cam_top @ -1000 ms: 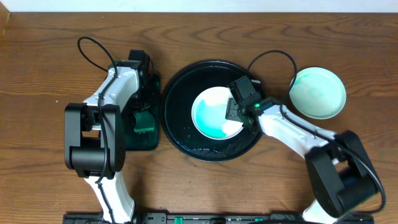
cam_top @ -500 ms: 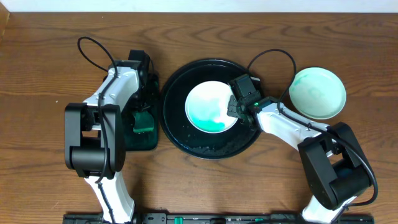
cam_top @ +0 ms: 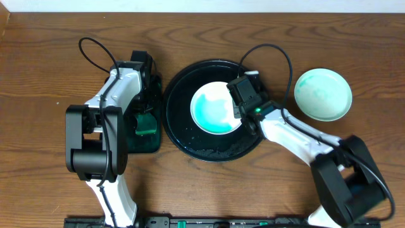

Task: Clean dirty plates on tray and stack at the side

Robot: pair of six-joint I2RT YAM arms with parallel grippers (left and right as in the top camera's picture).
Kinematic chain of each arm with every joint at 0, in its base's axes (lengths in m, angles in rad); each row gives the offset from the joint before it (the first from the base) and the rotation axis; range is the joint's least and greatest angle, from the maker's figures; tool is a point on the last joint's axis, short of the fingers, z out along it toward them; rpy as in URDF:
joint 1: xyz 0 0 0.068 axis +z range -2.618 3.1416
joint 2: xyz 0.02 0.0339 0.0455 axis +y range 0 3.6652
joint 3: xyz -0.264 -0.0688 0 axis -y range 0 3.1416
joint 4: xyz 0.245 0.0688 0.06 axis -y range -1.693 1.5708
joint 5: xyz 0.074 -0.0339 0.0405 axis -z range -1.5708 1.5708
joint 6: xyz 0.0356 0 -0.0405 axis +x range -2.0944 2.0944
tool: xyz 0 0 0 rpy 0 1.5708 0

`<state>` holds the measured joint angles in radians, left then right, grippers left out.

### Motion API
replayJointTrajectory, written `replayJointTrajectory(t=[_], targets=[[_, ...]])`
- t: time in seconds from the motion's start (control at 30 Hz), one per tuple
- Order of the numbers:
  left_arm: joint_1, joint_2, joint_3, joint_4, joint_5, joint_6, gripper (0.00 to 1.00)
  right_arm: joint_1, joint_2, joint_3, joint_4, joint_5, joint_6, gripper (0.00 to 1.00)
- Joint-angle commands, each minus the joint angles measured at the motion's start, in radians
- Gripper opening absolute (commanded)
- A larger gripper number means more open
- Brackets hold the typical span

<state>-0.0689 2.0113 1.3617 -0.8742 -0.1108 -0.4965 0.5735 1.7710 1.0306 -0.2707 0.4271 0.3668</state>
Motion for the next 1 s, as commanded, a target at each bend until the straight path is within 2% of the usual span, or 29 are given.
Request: replayJointTrajectory(t=[0.0, 0.07, 0.13, 0.17, 0.2, 0.23, 0.3, 0.33, 0.4, 0.43, 0.47, 0.5, 0.57, 0.6, 0.63, 0.67, 0.9, 0.97], targets=[[0.001, 0.003, -0.008, -0.003, -0.005, 0.005, 0.82, 0.036, -0.065, -0.006, 0.003, 0.163, -0.111, 0.01], [0.001, 0.003, -0.008, -0.003, -0.005, 0.005, 0.82, 0.048, -0.08, -0.006, 0.002, 0.174, -0.138, 0.01], [0.001, 0.003, -0.008, -0.003, -0.005, 0.005, 0.82, 0.052, -0.086, -0.006, -0.016, 0.151, -0.101, 0.02], [0.001, 0.003, -0.008, -0.003, -0.005, 0.005, 0.82, 0.051, -0.086, -0.006, -0.034, 0.128, -0.042, 0.25], [0.001, 0.003, -0.008, -0.003, -0.005, 0.005, 0.82, 0.033, -0.077, -0.006, -0.079, 0.019, 0.115, 0.47], [0.001, 0.003, -0.008, -0.003, -0.005, 0.005, 0.82, 0.018, -0.069, -0.006, -0.088, -0.053, 0.155, 0.58], [0.001, 0.003, -0.008, -0.003, -0.005, 0.005, 0.82, -0.014, -0.05, -0.006, -0.083, -0.203, 0.171, 0.58], [0.001, 0.003, -0.008, -0.003, -0.005, 0.005, 0.82, -0.026, -0.045, -0.006, -0.077, -0.256, 0.171, 0.54], [0.001, 0.003, -0.008, -0.003, -0.005, 0.005, 0.82, -0.047, -0.037, -0.006, -0.056, -0.344, 0.172, 0.23], [0.001, 0.003, -0.008, -0.003, -0.005, 0.005, 0.82, -0.053, -0.037, -0.006, -0.055, -0.382, 0.175, 0.42], [0.001, 0.003, -0.008, -0.003, -0.005, 0.005, 0.82, -0.057, -0.037, -0.006, -0.053, -0.388, 0.176, 0.68], [0.001, 0.003, -0.008, -0.003, -0.005, 0.005, 0.82, -0.061, -0.037, -0.006, -0.048, -0.391, 0.178, 0.79], [0.001, 0.003, -0.008, -0.003, -0.005, 0.005, 0.82, -0.071, -0.037, -0.006, -0.043, -0.375, 0.175, 0.72], [0.001, 0.003, -0.008, -0.003, -0.005, 0.005, 0.82, -0.081, -0.035, -0.006, -0.043, -0.379, 0.176, 0.77], [0.001, 0.003, -0.008, -0.003, -0.005, 0.005, 0.82, -0.092, -0.032, -0.006, -0.041, -0.395, 0.176, 0.96], [0.001, 0.003, -0.008, -0.003, -0.005, 0.005, 0.82, -0.106, -0.026, -0.006, -0.035, -0.415, 0.177, 0.99], [0.001, 0.003, -0.008, -0.003, -0.005, 0.005, 0.82, -0.185, 0.059, -0.006, 0.019, -0.489, 0.193, 0.99], [0.001, 0.003, -0.008, -0.003, -0.005, 0.005, 0.82, -0.197, 0.087, -0.006, 0.048, -0.538, 0.182, 0.93]])
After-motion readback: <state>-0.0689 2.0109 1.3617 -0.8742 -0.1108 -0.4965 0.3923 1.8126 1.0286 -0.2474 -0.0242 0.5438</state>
